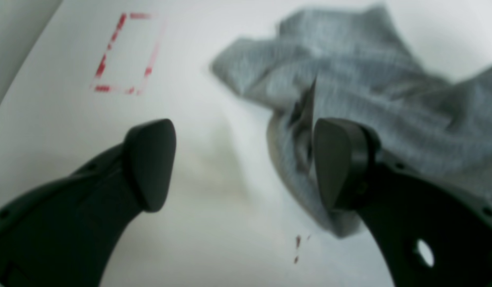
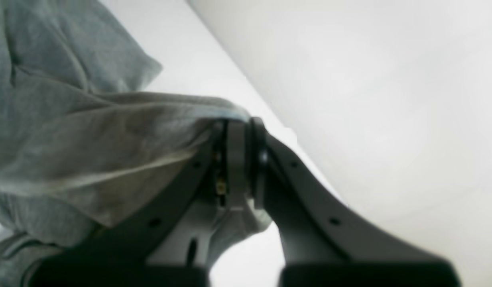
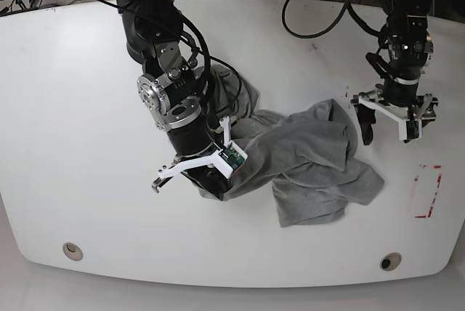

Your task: Fold the T-shirt properly

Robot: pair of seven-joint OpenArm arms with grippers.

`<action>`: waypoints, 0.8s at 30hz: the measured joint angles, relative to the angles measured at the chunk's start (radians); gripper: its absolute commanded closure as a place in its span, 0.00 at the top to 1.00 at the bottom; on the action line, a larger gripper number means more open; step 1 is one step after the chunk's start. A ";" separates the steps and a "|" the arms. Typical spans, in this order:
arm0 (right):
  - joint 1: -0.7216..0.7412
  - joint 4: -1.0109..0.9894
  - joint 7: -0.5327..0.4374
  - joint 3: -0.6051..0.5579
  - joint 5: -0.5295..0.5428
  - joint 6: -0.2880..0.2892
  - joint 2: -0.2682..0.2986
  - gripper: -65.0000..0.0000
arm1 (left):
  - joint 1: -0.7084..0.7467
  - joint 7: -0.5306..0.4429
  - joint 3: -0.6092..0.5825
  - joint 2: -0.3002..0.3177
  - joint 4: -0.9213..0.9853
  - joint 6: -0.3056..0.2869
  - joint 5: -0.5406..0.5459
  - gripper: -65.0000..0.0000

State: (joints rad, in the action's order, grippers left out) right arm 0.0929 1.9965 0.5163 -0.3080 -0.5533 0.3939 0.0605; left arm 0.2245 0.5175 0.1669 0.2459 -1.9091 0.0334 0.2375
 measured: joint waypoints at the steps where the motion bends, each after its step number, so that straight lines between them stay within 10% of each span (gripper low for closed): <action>1: 0.002 0.000 0.000 0.000 0.000 0.000 0.000 0.00 | -0.019 0.015 0.000 -0.002 0.016 -0.007 0.002 0.78; 18: 0.027 0.011 0.001 0.000 0.000 0.003 0.000 0.00 | -0.421 0.058 0.112 -0.026 0.579 0.010 0.173 0.79; 24: 0.027 0.011 0.003 0.008 0.000 0.004 0.000 0.00 | -0.529 0.039 0.112 -0.036 0.779 -0.073 0.190 0.79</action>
State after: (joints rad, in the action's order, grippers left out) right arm 0.1200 2.0079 0.5194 -0.2996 -0.5529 0.3977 0.0608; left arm -0.3046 0.5564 0.2787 0.2100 -1.1305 -0.0395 0.4274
